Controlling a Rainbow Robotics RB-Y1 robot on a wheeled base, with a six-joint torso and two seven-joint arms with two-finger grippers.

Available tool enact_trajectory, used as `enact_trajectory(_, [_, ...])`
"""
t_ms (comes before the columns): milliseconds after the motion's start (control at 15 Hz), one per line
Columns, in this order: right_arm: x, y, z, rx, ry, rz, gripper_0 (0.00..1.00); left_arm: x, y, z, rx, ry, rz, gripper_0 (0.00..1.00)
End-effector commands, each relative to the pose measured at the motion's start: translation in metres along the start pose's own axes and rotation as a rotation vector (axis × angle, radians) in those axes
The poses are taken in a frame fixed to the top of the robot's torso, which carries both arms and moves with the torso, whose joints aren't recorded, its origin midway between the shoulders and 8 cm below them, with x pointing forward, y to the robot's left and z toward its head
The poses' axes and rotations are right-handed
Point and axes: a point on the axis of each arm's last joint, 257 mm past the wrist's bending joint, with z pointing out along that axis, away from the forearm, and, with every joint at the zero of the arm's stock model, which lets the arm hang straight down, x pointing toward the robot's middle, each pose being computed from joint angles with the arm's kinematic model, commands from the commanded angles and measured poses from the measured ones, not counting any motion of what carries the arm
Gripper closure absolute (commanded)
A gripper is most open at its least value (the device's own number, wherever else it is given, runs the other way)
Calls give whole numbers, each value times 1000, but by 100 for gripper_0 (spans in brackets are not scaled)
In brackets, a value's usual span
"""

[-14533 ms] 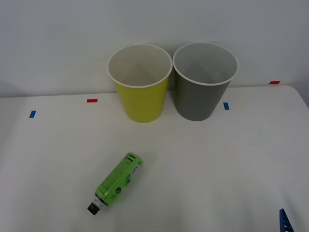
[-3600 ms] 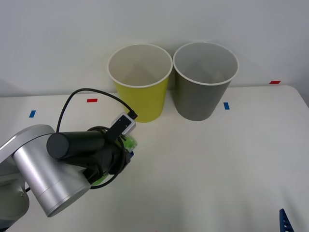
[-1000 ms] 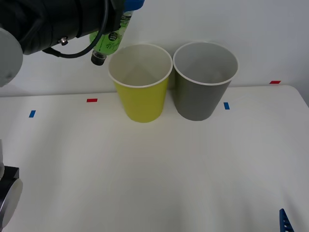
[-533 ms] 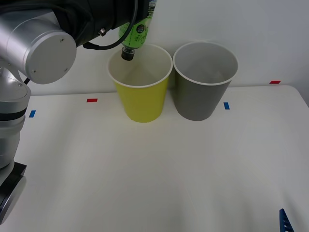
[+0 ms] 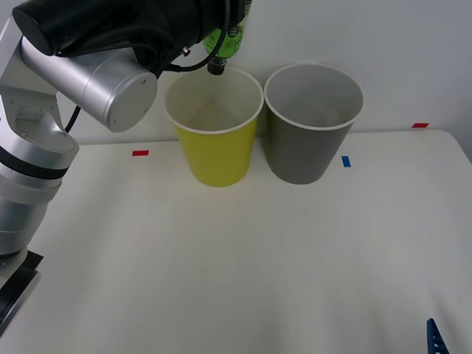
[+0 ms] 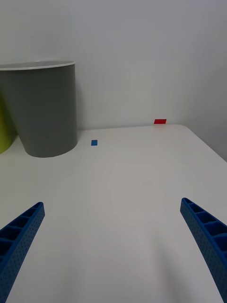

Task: Put cans in the gray bin and PET bottles in the light green bin.

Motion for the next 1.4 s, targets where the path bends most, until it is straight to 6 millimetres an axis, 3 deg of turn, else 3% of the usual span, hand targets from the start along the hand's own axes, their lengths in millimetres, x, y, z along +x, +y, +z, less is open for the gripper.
enact_trajectory(67, [0, 0, 0, 0, 0, 0, 0, 14, -3, 11, 11, -23, -15, 100])
enact_trajectory(200, [0, 0, 0, 0, 0, 0, 0, 26, -5, 18, 24, -41, -32, 100])
enact_trajectory(800, [0, 0, 0, 0, 0, 0, 0, 31, 23, 12, -24, -22, 7, 100])
enact_trajectory(1000, [0, 0, 0, 0, 0, 0, 0, 31, 25, 12, -27, -23, -2, 100])
enact_trajectory(1067, [0, 0, 0, 0, 0, 0, 0, 31, 25, 12, -27, -23, -6, 86])
enact_trajectory(1133, [0, 0, 0, 0, 0, 0, 0, 32, 23, 12, -24, -21, -12, 29])
enact_trajectory(1200, [0, 0, 0, 0, 0, 0, 0, 32, 23, 12, -24, -21, -18, 0])
enact_trajectory(1400, [0, 0, 0, 0, 0, 0, 0, 33, 25, 12, -27, -17, -25, 0])
